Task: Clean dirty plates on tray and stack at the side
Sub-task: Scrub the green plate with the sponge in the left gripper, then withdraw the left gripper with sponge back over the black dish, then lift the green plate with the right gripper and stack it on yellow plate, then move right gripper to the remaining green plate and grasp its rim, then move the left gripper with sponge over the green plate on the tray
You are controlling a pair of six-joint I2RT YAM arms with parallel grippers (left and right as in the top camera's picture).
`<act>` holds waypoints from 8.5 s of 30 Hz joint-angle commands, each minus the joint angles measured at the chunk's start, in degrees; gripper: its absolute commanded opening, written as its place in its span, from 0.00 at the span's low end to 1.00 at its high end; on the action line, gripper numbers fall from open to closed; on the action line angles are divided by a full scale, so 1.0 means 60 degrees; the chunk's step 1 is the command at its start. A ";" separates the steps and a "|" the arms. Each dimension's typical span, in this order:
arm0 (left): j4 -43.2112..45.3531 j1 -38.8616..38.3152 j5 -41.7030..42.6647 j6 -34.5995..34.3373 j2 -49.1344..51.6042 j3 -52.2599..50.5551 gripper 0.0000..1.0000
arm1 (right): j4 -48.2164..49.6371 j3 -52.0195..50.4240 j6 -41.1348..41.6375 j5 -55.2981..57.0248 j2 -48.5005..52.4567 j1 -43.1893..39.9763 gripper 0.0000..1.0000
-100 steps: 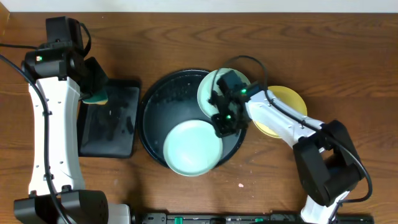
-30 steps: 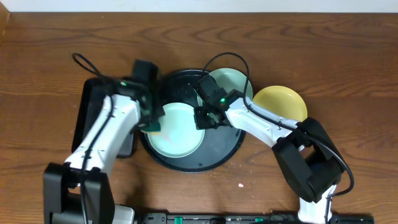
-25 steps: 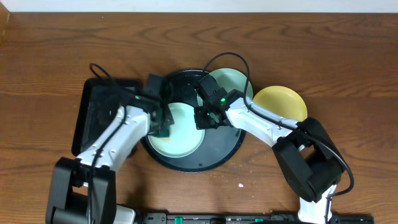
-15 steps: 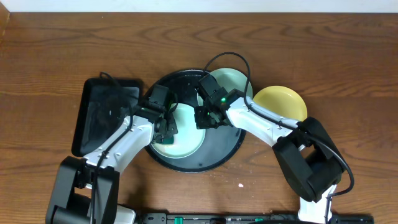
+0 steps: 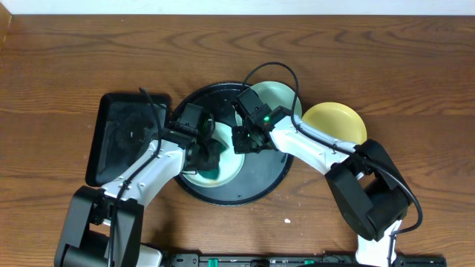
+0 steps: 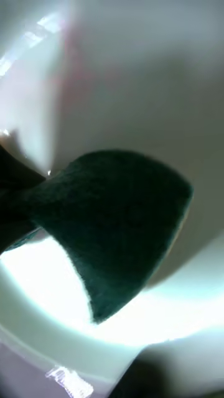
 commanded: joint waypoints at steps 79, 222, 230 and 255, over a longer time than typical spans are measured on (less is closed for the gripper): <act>-0.3752 0.3654 -0.1512 -0.0433 -0.1049 0.4182 0.07 | -0.0047 0.0102 -0.0324 -0.0514 0.0423 -0.0350 0.20; -0.4076 0.5027 -0.1508 -0.0051 -0.0885 0.4178 0.07 | -0.3625 0.4535 -0.5756 -0.1333 0.1581 -0.4470 0.56; -0.4076 0.5027 -0.1508 -0.0051 -0.0885 0.4178 0.07 | -0.3552 0.4532 -0.5752 -0.1330 0.2350 -0.4277 0.39; -0.4080 0.5027 -0.1504 -0.0124 -0.0878 0.4178 0.07 | -0.4167 0.4885 -0.2874 -0.1749 0.1534 -0.2503 0.01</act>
